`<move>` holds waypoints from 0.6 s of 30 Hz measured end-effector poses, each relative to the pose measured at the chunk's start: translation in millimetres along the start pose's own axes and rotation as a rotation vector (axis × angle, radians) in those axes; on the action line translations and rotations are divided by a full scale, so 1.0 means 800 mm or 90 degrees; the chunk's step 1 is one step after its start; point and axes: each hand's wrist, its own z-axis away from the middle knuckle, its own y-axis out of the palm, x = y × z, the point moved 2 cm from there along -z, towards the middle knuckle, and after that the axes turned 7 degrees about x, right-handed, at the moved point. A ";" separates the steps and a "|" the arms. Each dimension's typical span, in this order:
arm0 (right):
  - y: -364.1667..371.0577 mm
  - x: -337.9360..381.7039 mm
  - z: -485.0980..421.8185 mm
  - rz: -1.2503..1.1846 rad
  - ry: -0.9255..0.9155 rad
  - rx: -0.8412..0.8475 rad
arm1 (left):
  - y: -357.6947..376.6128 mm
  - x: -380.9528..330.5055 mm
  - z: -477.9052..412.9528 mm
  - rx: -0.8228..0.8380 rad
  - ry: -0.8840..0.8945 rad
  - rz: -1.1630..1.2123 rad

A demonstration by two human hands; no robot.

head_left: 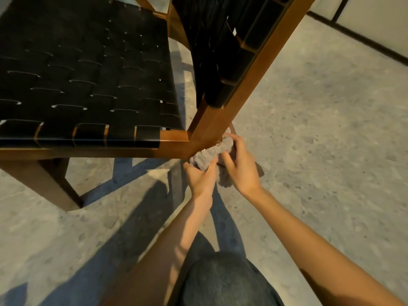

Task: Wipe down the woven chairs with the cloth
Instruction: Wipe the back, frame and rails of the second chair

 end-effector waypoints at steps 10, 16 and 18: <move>-0.020 -0.136 0.020 0.012 0.127 0.074 | 0.093 0.091 -0.052 0.149 -0.076 -0.058; -0.023 -0.150 0.019 0.068 0.191 0.034 | 0.096 0.094 -0.052 0.210 -0.117 -0.044; -0.021 -0.128 0.020 0.072 0.173 -0.022 | 0.074 0.078 -0.045 0.197 -0.120 0.027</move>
